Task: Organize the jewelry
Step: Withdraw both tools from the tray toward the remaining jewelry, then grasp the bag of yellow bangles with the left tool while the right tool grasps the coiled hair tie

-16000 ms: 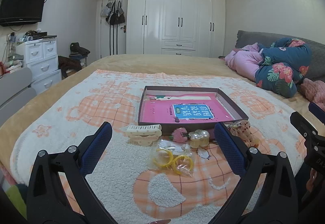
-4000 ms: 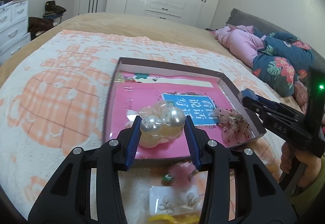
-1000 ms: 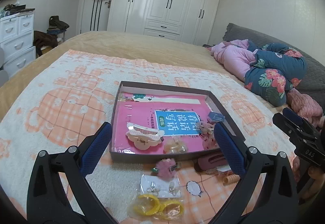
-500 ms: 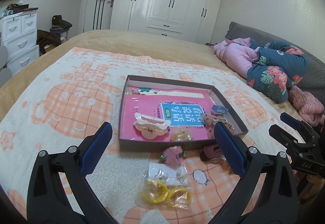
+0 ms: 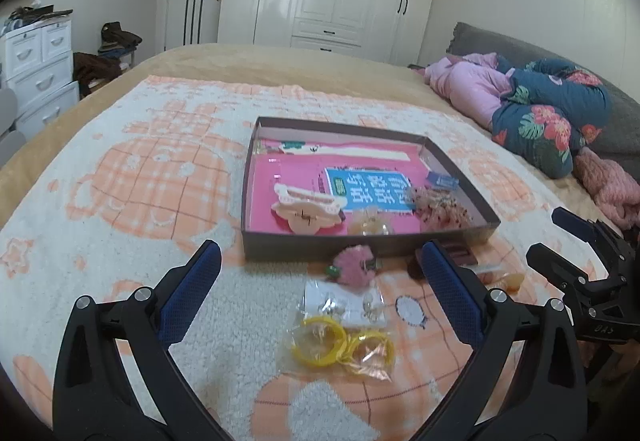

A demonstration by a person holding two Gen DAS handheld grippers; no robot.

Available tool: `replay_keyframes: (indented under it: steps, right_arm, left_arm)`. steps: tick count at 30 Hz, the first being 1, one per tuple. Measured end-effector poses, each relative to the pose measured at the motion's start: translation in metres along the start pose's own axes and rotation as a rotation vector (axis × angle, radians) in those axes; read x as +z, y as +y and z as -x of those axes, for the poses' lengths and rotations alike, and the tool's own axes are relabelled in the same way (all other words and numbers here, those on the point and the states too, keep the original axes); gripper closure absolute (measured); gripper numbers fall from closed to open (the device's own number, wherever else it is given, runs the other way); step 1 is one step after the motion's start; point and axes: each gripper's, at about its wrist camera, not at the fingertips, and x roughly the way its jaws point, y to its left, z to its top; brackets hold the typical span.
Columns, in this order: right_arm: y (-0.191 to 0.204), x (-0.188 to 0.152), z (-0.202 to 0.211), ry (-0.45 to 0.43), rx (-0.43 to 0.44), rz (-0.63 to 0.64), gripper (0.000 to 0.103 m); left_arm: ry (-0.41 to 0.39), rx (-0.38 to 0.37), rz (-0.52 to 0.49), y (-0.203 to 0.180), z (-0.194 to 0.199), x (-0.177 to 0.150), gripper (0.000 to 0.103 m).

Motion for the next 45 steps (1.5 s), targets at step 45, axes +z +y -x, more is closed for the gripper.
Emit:
replay_keyframes:
  steps: [45]
  right_arm:
    - [-0.029,-0.056,-0.057,0.249,-0.024,-0.158,0.036]
  left_arm:
    - [0.206,-0.023,-0.078,-0.004,-0.044,-0.053,0.011]
